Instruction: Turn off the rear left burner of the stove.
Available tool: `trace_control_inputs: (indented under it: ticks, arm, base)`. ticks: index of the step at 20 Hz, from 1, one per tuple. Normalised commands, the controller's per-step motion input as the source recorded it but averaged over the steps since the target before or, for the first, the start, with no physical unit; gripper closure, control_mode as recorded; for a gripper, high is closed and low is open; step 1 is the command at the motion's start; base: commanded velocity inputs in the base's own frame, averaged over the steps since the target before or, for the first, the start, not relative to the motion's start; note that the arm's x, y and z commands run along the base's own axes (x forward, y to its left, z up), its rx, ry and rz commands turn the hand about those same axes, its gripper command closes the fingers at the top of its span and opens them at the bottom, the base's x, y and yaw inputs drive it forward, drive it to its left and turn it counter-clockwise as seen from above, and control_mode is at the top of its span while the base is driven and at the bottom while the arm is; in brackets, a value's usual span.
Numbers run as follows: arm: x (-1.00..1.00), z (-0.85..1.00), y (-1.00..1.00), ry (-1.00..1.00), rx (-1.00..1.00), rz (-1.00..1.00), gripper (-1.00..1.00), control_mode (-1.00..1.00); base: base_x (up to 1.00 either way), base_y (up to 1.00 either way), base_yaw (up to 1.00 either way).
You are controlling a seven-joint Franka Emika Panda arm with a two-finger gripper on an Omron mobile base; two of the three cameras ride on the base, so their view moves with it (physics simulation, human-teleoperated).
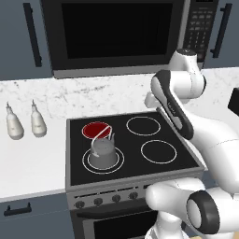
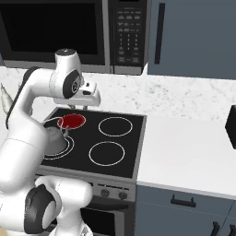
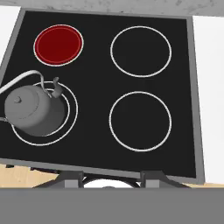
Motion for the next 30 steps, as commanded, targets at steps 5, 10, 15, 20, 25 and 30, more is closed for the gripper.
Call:
trace_control_inputs:
  ticks: [5,10,15,20,25,30]
  arm:
    - [-0.11,0.00,0.34,0.00,-0.03,0.02,-1.00,-1.00]
    - [-0.40,-0.15,0.81,0.00,-0.14,0.12,-1.00,-1.00]
    - [-0.47,-0.24,0.88,0.00,-0.19,0.14,-1.00,-1.00]
    - [-0.42,-0.26,0.94,0.00,-0.21,0.14,-1.00,-1.00]
    - [-0.62,-0.23,0.78,0.00,-0.19,0.17,-1.00,-1.00]
    - [-0.72,-0.26,0.77,-0.03,-0.20,0.18,-1.00,-1.00]
  base:
    - [0.00,0.00,0.00]
    - [0.00,0.00,0.00]
    - [0.00,0.00,0.00]
    - [0.00,0.00,0.00]
    - [0.00,0.00,0.00]
    - [0.00,0.00,0.00]
